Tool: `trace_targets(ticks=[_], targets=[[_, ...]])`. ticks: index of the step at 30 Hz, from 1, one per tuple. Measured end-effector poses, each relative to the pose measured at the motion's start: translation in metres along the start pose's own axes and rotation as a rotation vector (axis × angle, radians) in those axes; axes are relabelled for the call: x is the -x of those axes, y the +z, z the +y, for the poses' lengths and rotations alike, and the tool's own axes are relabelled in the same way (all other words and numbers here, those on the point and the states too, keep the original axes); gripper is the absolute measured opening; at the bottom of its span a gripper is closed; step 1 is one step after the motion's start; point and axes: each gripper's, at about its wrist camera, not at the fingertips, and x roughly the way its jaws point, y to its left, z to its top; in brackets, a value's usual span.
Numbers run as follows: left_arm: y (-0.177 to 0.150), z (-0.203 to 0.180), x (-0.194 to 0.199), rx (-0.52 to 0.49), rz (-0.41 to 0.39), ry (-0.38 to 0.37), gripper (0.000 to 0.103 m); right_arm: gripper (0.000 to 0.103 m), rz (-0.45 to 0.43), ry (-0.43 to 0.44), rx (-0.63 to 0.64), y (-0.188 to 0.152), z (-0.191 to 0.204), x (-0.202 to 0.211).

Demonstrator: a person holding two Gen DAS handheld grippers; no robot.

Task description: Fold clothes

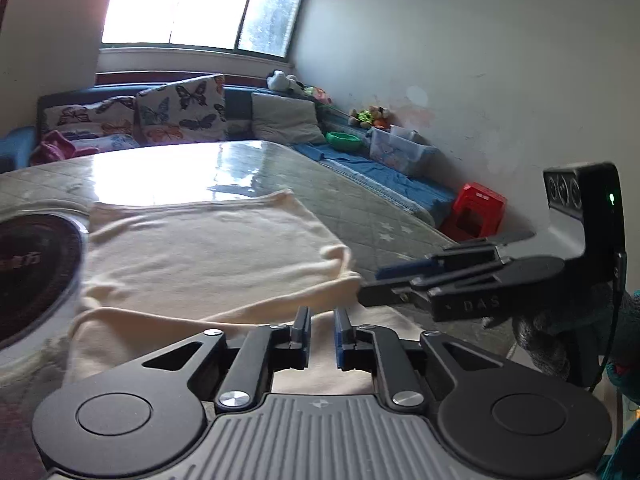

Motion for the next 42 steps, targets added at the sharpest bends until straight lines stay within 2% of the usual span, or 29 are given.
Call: trace_targets(ticks=[6, 11, 12, 21, 26, 29, 37, 39, 42], targets=[[-0.007, 0.050, 0.021, 0.071, -0.005, 0.163, 0.018, 0.032, 0.053, 0.061, 0.038, -0.006, 0.022, -0.019], [-0.018, 0.073, 0.035, 0.121, 0.002, 0.226, 0.028, 0.008, 0.068, 0.058, 0.079, -0.008, 0.034, -0.023], [-0.020, 0.075, 0.037, 0.126, 0.000, 0.229, 0.028, 0.007, 0.061, 0.055, 0.097, -0.006, 0.037, -0.020], [-0.025, 0.083, 0.044, 0.139, 0.006, 0.213, 0.034, 0.005, -0.055, 0.015, 0.157, 0.034, 0.045, 0.024], [-0.029, 0.084, 0.044, 0.123, 0.036, 0.207, 0.034, 0.005, -0.018, -0.031, 0.136, 0.032, 0.036, 0.014], [-0.027, 0.084, 0.048, 0.113, 0.037, 0.200, 0.034, 0.005, -0.026, -0.020, 0.128, 0.032, 0.037, 0.016], [-0.013, 0.084, 0.048, 0.103, -0.004, 0.170, 0.034, 0.005, -0.126, -0.009, 0.185, 0.060, 0.056, 0.050], [-0.010, 0.084, 0.043, 0.108, -0.008, 0.156, 0.034, 0.005, -0.109, -0.017, 0.164, 0.060, 0.052, 0.045], [-0.005, 0.084, 0.033, 0.101, 0.000, 0.137, 0.034, 0.005, -0.036, -0.041, 0.094, 0.049, 0.037, 0.026]])
